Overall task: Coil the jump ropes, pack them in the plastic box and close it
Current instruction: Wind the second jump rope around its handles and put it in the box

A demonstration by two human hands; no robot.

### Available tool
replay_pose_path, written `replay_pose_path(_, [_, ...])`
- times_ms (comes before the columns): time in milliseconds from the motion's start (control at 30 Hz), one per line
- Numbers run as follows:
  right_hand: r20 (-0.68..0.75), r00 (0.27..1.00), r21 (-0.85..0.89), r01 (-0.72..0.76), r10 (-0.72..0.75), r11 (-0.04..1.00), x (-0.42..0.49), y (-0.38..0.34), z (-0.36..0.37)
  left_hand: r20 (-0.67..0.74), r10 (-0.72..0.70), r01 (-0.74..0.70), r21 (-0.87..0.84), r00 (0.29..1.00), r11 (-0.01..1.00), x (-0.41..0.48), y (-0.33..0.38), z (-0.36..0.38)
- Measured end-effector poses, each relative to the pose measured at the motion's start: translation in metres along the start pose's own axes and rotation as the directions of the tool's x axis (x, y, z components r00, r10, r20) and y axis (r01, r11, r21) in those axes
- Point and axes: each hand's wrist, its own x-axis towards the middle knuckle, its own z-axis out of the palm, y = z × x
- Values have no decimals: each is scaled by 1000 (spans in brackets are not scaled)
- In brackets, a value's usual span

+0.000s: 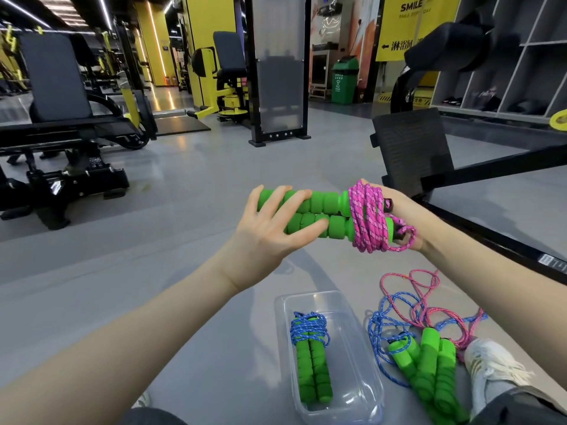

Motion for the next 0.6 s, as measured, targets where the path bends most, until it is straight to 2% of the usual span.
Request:
replay_pose_path(167, [-37, 998, 94, 46, -42, 994, -6, 9, 9, 42, -95, 96, -15, 995, 995, -8, -2, 3])
replay_pose_path(233, [80, 995, 113, 48, -57, 992, -8, 10, 11, 65, -132, 134, -34, 989, 990, -10, -2, 5])
replay_pose_path(300, [104, 994, 120, 10, -23, 993, -3, 12, 9, 59, -200, 203, -60, 978, 977, -12, -3, 7])
replay_pose_path(433, [16, 999, 150, -30, 28, 988, 9, 26, 6, 73, -355, 362, -157, 932, 919, -10, -6, 8])
replay_pose_path(600, [-128, 986, 200, 134, -110, 971, 11, 28, 14, 228, -477, 518, -184, 849, 835, -17, -6, 10])
